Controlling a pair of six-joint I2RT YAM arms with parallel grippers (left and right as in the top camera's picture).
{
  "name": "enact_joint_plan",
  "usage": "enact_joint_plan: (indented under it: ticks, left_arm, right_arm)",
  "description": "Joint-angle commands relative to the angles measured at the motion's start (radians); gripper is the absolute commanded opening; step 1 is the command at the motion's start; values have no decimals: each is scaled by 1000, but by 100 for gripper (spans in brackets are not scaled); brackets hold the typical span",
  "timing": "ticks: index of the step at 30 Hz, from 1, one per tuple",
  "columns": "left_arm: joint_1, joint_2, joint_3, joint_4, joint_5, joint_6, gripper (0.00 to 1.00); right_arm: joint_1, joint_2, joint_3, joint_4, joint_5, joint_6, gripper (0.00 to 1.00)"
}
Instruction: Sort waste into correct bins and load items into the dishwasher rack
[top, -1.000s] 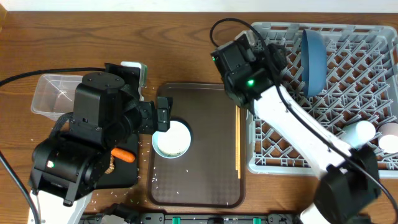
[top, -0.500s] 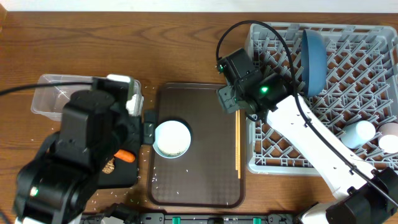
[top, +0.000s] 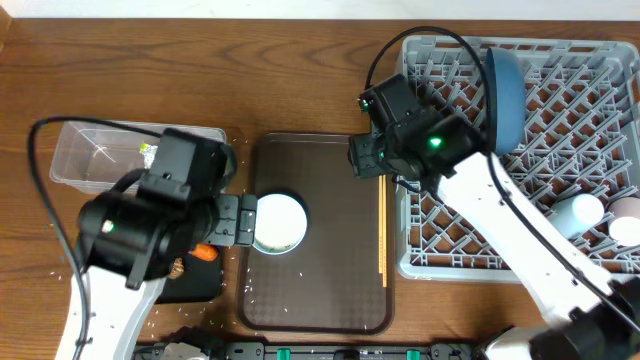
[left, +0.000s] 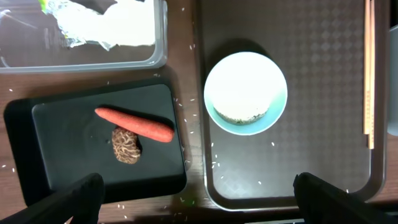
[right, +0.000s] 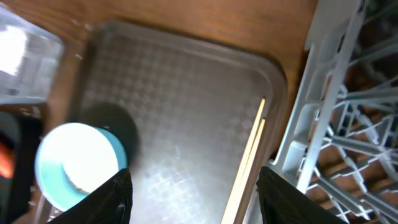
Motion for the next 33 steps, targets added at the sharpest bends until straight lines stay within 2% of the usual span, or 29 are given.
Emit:
enact_joint_plan:
  ticks: [1, 7, 13, 17, 19, 23, 28, 33]
  left_arm:
    - [4, 21, -4, -3, 26, -8, 98]
    - [-15, 66, -76, 36, 175, 10, 97]
    - [-137, 95, -252, 194, 179, -2, 91]
    - [-217, 132, -346, 294, 179, -10, 90]
    - [-246, 160, -390, 339, 175, -9, 84]
    - [-270, 235, -463, 458, 176, -10, 81]
    - [-278, 327, -474, 551, 176, -9, 76]
    - [-278, 410, -474, 595, 176, -9, 64]
  right_arm:
    - [-3, -163, 12, 22, 17, 3, 59]
    - [-3, -381, 12, 33, 97, 3, 64]
    - [-3, -520, 12, 1, 190, 14, 69]
    - [-3, -530, 12, -11, 241, 39, 71]
    - [-3, -521, 12, -11, 241, 45, 71]
    - [-3, -500, 12, -11, 241, 51, 72]
    - [-3, -483, 12, -25, 241, 59, 72]
    - [-3, -478, 12, -29, 228, 59, 72]
